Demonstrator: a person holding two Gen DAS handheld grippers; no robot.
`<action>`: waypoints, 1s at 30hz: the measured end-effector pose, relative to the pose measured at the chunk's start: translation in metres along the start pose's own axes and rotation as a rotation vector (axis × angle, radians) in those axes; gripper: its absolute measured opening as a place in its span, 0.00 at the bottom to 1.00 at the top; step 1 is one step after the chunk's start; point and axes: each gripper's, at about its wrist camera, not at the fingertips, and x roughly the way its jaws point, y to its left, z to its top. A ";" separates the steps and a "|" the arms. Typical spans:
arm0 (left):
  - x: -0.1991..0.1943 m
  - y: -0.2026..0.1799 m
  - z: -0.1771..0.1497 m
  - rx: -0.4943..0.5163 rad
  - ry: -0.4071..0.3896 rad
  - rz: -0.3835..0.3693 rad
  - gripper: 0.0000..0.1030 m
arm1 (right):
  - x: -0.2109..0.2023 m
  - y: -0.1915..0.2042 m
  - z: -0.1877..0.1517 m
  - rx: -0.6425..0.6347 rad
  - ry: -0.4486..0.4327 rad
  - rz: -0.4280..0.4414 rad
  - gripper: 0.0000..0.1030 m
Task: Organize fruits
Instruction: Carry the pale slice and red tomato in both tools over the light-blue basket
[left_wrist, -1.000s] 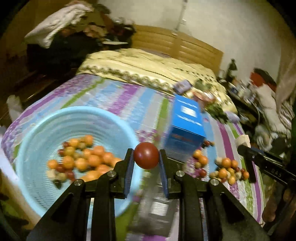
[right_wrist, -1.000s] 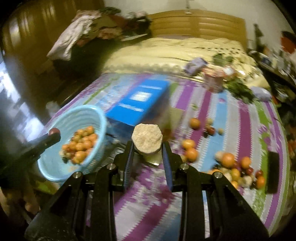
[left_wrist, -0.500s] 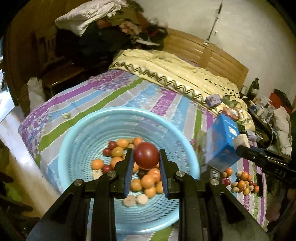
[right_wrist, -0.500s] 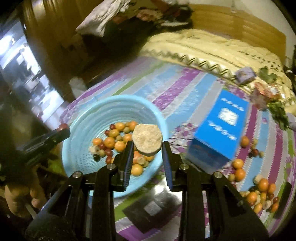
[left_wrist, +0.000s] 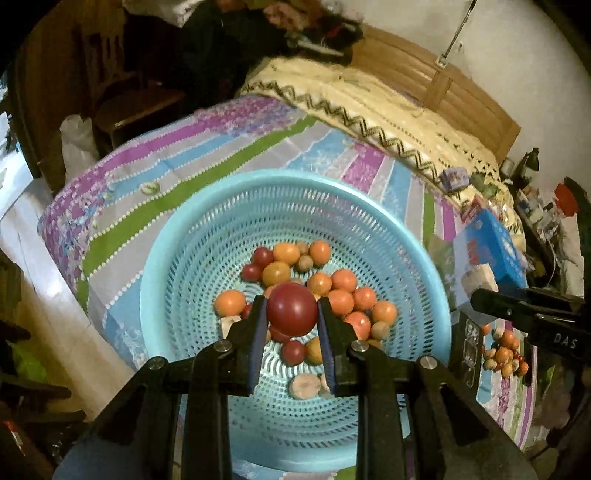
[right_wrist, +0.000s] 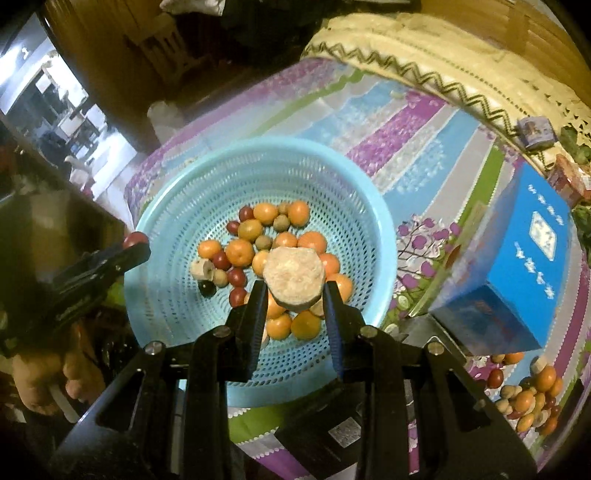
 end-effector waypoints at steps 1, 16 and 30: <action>0.004 0.000 -0.001 0.002 0.011 -0.002 0.26 | 0.003 0.002 0.001 -0.003 0.010 0.001 0.30; 0.027 0.003 -0.005 0.008 0.072 -0.017 0.26 | 0.023 0.005 0.004 -0.017 0.059 -0.002 0.30; 0.034 -0.001 -0.005 0.014 0.084 -0.023 0.26 | 0.023 0.005 0.004 -0.015 0.061 -0.002 0.30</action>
